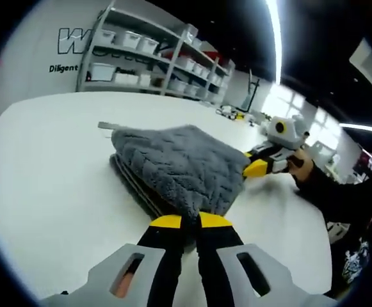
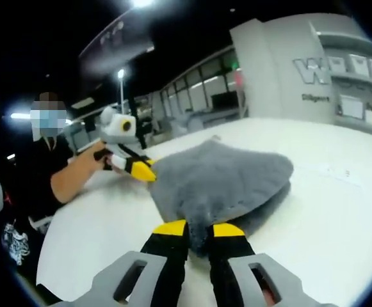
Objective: Open the folded towel by lifting each exposed corner and separating the folded layers until the towel lies flat within the target outline without major curled edges
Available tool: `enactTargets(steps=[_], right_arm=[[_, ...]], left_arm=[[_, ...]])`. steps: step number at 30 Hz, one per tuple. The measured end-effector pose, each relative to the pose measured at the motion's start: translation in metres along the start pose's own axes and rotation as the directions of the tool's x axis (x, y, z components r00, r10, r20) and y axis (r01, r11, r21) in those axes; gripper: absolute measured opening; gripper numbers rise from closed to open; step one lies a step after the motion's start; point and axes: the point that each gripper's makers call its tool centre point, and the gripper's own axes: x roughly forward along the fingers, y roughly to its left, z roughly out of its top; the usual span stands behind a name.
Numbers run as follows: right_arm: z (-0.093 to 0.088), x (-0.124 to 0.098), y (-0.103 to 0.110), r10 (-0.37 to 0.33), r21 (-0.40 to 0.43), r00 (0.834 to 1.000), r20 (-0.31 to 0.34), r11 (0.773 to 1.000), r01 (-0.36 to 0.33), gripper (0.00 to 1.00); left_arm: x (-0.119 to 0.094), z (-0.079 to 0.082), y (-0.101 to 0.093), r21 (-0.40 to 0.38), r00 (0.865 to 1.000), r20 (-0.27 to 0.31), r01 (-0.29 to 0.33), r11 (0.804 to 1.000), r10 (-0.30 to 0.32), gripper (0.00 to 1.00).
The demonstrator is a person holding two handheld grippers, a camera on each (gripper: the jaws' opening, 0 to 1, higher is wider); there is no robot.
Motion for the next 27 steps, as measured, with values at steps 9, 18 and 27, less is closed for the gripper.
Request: enactTargets(steps=[9,18,27], right_arm=[[-0.011,-0.009,0.017,0.024,0.018,0.999,-0.035,1.0,-0.023,0.08],[-0.02,-0.018,0.033,0.046,0.007,0.998,-0.053,0.999,-0.045,0.08],[-0.024,-0.023,0.039,0.046,0.006,0.998,-0.051,0.999,-0.046,0.08]], left_arm=[[-0.006,-0.016,-0.018,0.0,0.998,-0.048,0.031,1.0,-0.03,0.05],[-0.01,-0.022,-0.028,0.022,0.996,-0.073,0.056,0.998,-0.054,0.05],[-0.013,-0.027,-0.034,0.035,0.996,-0.072,0.053,0.998,-0.05,0.05]])
